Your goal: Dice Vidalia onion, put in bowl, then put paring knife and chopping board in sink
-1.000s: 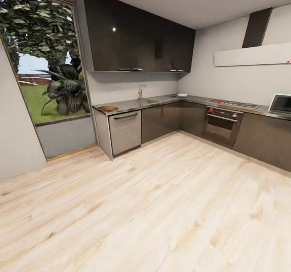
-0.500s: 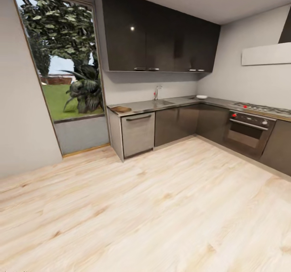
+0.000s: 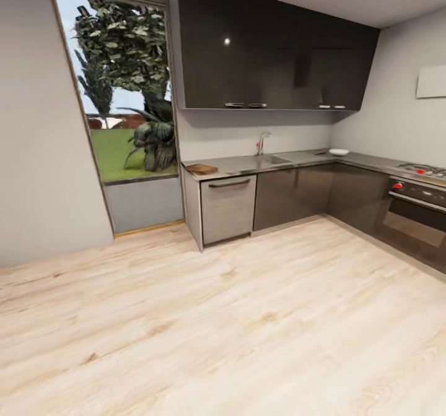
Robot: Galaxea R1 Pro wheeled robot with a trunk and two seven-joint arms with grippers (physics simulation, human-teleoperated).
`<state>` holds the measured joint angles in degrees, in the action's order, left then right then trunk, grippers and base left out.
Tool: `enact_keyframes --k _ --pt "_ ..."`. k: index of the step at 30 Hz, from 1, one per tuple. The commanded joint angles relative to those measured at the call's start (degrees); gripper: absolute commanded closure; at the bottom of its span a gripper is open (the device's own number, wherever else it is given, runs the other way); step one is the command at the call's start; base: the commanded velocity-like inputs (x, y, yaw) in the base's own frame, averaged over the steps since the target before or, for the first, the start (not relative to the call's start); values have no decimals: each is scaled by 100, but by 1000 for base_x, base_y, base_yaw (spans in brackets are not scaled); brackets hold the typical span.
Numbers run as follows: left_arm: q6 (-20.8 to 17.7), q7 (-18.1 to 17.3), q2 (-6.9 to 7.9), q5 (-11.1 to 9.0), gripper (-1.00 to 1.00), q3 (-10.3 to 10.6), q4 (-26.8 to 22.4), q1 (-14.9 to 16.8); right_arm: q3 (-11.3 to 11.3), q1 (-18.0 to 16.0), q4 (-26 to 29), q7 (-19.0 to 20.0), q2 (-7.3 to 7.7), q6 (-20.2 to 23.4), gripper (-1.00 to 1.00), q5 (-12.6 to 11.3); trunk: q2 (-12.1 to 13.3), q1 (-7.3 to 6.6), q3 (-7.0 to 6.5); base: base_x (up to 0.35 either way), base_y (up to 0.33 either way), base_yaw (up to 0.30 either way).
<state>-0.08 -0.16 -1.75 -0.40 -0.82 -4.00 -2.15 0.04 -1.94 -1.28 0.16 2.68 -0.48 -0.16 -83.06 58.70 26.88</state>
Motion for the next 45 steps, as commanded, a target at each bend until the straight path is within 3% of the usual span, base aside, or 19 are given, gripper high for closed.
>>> enact_keyframes --k 1,16,45 --pt "-1 -2 -1 -4 -100 -7 -13 -4 -2 -8 -13 2 1 -5 -100 -1 -2 3 4 276 -251 207" --pt "1 -2 -1 -4 -100 -14 -13 -4 -1 -8 -13 2 -2 -5 -100 0 -2 3 4 286 -229 123" --pt "3 -2 -1 -4 -100 -15 -13 -4 2 -8 -18 2 -5 -5 -100 -1 -2 3 4 296 -212 267"
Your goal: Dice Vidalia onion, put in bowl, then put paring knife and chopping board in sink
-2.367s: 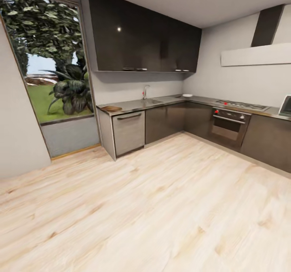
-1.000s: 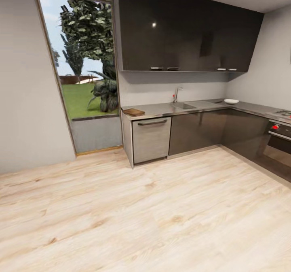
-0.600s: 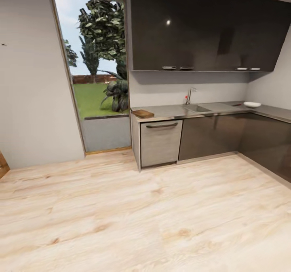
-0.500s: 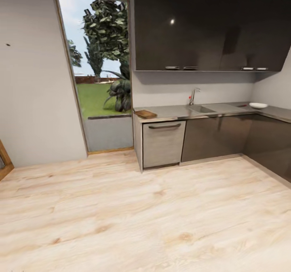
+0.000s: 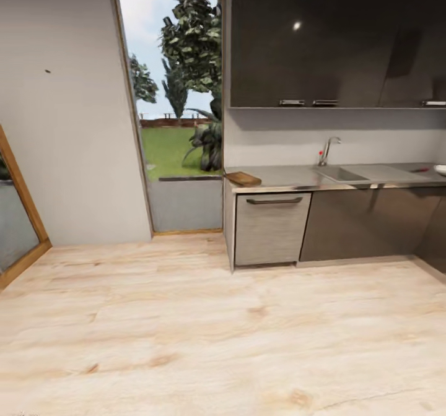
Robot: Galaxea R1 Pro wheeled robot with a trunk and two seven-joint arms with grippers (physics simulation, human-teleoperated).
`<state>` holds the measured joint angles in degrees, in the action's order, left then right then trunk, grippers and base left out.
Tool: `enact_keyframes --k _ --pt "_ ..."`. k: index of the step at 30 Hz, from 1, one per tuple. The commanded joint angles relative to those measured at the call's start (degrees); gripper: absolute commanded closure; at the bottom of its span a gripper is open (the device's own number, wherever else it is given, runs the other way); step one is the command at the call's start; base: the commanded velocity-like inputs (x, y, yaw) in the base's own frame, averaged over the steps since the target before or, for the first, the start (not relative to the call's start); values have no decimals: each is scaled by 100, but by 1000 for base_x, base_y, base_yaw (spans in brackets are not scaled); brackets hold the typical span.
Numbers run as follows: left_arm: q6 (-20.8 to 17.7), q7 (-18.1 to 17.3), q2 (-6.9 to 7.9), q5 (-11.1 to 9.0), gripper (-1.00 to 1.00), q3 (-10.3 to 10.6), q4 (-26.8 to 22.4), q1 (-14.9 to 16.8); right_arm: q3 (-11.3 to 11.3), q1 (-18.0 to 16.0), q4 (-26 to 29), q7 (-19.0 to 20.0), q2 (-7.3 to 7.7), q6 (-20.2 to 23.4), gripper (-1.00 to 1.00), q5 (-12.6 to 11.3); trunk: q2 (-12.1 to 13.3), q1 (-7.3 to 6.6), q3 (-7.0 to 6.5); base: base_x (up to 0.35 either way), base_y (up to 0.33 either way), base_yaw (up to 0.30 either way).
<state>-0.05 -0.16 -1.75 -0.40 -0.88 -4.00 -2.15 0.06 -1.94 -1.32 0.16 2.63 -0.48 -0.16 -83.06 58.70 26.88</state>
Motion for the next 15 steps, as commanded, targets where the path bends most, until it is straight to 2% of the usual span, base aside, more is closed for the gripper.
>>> enact_keyframes --k 1,15 --pt "-1 -2 -1 -4 -100 -9 -13 -4 0 -8 -12 2 0 -5 -100 -1 -2 3 4 296 -213 271" --pt "5 -2 -1 -4 -100 -6 -13 -4 -3 -8 -17 2 0 -4 -100 -1 -2 3 4 294 -218 263"
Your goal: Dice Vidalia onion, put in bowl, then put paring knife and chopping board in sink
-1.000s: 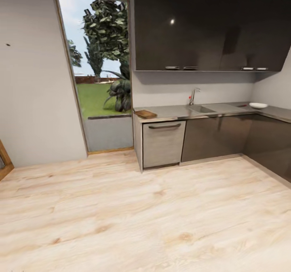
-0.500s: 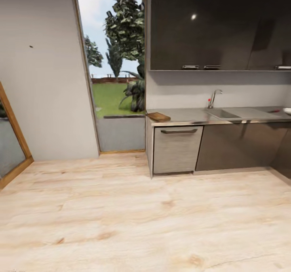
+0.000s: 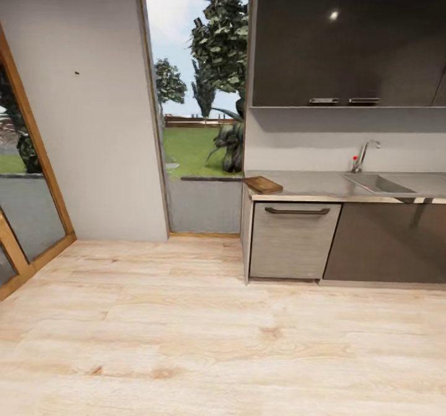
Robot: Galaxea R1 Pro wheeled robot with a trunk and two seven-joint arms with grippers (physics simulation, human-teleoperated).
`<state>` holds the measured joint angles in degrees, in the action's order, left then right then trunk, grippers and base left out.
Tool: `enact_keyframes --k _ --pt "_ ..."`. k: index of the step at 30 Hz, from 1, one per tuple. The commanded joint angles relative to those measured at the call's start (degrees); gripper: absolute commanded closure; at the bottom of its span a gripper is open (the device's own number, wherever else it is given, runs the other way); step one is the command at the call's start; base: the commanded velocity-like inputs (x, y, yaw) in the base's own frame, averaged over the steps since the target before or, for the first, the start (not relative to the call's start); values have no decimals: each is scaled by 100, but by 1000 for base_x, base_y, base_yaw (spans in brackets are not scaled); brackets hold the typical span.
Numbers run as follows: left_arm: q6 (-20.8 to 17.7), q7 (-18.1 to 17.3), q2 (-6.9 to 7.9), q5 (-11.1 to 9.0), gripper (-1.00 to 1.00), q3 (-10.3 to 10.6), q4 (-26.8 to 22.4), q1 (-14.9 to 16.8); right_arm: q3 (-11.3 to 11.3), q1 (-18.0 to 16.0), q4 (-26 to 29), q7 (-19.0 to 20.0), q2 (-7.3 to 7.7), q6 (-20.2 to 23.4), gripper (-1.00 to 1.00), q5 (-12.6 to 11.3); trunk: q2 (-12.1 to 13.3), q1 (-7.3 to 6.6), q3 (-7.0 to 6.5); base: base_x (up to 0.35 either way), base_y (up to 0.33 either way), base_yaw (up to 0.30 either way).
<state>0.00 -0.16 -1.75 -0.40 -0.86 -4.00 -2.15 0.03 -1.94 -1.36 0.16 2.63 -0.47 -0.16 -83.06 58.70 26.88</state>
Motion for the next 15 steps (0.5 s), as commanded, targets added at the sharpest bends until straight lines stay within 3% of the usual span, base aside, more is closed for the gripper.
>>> enact_keyframes --k 1,10,15 --pt "0 -2 -1 -4 -100 -6 -13 -4 1 -8 -13 2 0 -5 -100 -1 -2 3 4 284 -237 234" --pt "0 -2 -1 -4 -100 -11 -16 -4 5 -8 -12 2 0 -5 -100 -1 -2 3 4 277 -245 214" --pt "5 -2 -1 -4 -100 -11 -13 -4 5 -8 -12 2 0 -4 -100 -2 -2 3 4 225 -268 111"
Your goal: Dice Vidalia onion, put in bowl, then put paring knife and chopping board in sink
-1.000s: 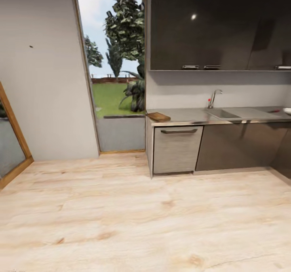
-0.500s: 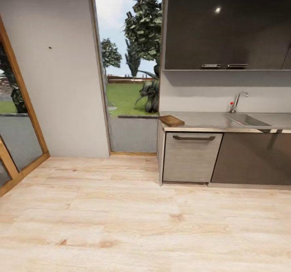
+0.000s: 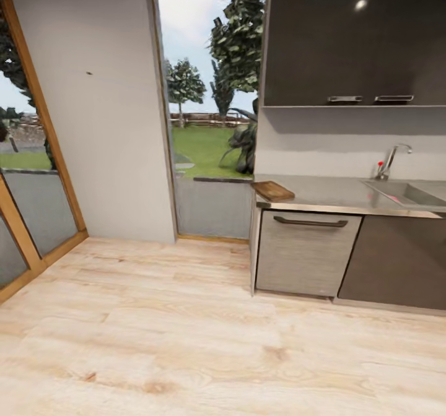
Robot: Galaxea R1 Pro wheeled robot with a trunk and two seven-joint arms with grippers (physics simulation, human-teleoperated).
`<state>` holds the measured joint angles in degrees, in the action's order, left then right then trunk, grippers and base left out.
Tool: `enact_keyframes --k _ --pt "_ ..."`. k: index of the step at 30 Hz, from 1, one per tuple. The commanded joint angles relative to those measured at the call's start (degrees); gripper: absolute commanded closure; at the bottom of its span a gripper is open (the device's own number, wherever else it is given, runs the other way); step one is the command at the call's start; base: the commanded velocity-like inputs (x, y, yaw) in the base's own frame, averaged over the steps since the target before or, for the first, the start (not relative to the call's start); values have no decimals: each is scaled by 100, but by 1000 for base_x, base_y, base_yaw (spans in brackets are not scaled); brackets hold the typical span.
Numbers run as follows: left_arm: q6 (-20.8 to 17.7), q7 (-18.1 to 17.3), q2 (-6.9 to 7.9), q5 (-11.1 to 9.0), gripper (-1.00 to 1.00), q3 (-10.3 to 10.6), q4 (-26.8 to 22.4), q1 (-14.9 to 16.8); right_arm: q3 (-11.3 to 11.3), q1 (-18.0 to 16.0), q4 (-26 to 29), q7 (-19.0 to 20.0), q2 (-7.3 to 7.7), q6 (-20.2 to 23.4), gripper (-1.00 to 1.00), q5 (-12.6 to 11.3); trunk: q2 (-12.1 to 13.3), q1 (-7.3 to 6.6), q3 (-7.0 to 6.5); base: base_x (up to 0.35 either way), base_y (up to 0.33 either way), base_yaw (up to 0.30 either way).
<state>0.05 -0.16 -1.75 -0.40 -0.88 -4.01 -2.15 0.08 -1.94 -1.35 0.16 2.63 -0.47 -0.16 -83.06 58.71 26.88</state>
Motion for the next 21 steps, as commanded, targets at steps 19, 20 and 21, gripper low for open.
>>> enact_keyframes --k 19,20,21 --pt "4 -2 -1 -4 -100 -9 -16 -4 0 -8 -14 2 0 -4 -100 -2 -2 2 4 185 -279 6" --pt "4 -2 -1 -4 -100 -9 -14 -4 0 -8 -14 2 0 -1 -100 -2 -2 2 4 182 -282 0" --pt "4 -2 -1 -4 -100 -9 -16 -4 0 -8 -13 2 0 -2 -100 -2 -2 2 4 182 -282 0"
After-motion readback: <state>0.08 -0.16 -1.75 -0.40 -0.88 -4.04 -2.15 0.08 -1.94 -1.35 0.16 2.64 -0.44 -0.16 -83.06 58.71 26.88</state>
